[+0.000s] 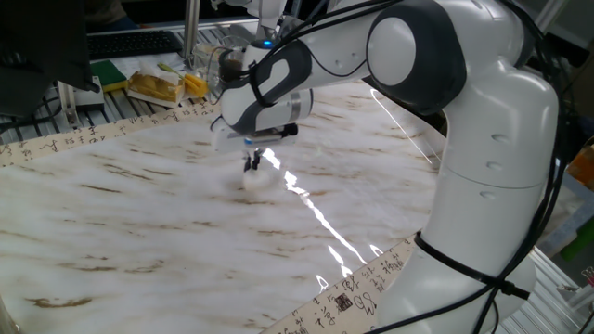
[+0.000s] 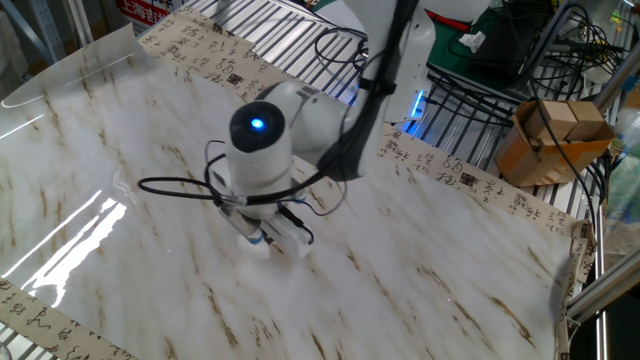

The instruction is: Clean the tabletop with a sponge

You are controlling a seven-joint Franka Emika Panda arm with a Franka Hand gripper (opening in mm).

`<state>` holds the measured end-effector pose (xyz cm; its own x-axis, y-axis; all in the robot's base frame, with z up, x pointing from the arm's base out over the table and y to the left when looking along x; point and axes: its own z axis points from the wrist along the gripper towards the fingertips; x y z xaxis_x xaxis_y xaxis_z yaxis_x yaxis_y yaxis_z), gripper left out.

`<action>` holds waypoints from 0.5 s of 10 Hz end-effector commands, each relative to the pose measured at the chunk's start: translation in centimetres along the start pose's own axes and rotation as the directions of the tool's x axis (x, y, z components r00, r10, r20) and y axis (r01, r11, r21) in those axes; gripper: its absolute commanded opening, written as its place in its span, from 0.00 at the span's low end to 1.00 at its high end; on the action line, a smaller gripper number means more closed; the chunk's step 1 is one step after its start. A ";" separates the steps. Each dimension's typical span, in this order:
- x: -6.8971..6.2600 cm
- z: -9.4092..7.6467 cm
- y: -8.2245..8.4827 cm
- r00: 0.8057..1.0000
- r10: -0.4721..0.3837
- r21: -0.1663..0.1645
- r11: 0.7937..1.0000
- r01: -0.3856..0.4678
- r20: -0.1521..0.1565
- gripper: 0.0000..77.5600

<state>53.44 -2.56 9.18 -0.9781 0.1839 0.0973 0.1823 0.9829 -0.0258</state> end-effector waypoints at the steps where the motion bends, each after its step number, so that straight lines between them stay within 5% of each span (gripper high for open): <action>1: -0.5 -0.1 -1.0 0.999 -0.038 0.006 0.999 0.039 -0.001 0.01; 5: -0.4 -0.2 -1.3 0.998 -0.057 0.023 0.998 0.057 -0.001 0.01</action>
<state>53.58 -3.71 9.20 -0.9847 0.1418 0.1014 0.1389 0.9897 -0.0353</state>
